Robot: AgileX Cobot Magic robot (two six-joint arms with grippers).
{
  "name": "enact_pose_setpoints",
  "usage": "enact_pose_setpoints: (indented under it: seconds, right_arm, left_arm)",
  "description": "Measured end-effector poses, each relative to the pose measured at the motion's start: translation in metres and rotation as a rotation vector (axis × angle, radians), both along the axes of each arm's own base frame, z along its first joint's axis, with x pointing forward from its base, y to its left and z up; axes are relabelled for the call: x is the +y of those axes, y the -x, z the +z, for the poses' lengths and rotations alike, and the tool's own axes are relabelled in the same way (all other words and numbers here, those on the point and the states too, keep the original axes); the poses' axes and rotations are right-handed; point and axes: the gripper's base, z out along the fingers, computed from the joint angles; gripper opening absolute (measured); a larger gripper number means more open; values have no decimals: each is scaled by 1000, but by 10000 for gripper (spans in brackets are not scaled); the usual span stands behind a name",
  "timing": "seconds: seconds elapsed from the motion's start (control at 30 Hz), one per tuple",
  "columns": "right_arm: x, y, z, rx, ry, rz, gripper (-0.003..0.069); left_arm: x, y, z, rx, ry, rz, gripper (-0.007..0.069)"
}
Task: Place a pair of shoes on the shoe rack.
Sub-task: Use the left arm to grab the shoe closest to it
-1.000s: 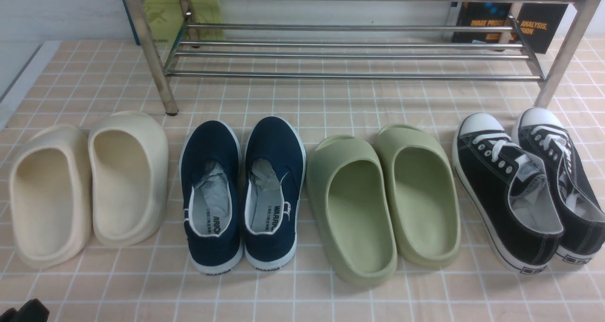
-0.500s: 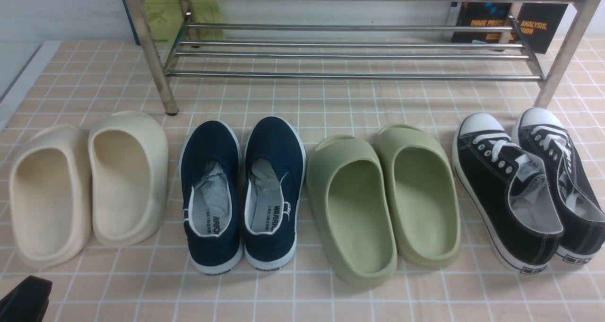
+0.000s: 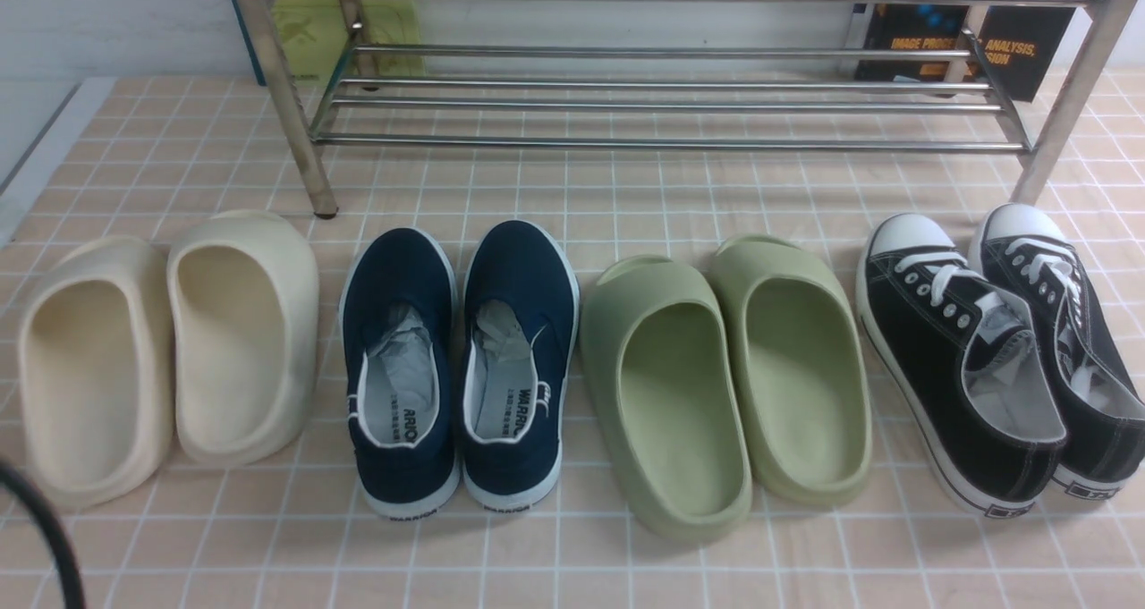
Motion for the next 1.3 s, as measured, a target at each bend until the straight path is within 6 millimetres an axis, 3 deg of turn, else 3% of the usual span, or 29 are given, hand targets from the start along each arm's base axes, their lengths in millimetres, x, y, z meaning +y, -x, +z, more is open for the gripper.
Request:
enact_pose_setpoints:
  seconds: [0.1,0.23,0.4,0.57,0.73,0.77,0.83,0.97,1.3]
  right_arm:
    - [0,0,0,-1,-6,0,240]
    - [0,0,0,0,0,0,240]
    - [0,0,0,-1,-6,0,240]
    - [0,0,0,0,1,0,240]
    - [0,0,0,0,0,0,240]
    - [0,0,0,-1,-6,0,240]
    - [0,0,0,0,0,0,240]
    - [0,0,0,-1,-6,0,240]
    - [0,0,0,-1,-6,0,240]
  left_arm:
    - [11,-27,13,292,-176,4,2]
    - [16,-61,10,487,-288,-39,3]
    - [-10,-101,-3,614,-328,-195,41]
    - [-34,-135,-10,663,-326,-257,99]
    - [-69,-186,-25,692,-294,-319,261]
    - [-69,-188,-27,695,-294,-320,268]
    - [-82,-209,-40,706,-279,-340,353]
    - [-94,-233,-66,723,-214,-319,442]
    - [-107,-263,-116,751,-167,-298,462]
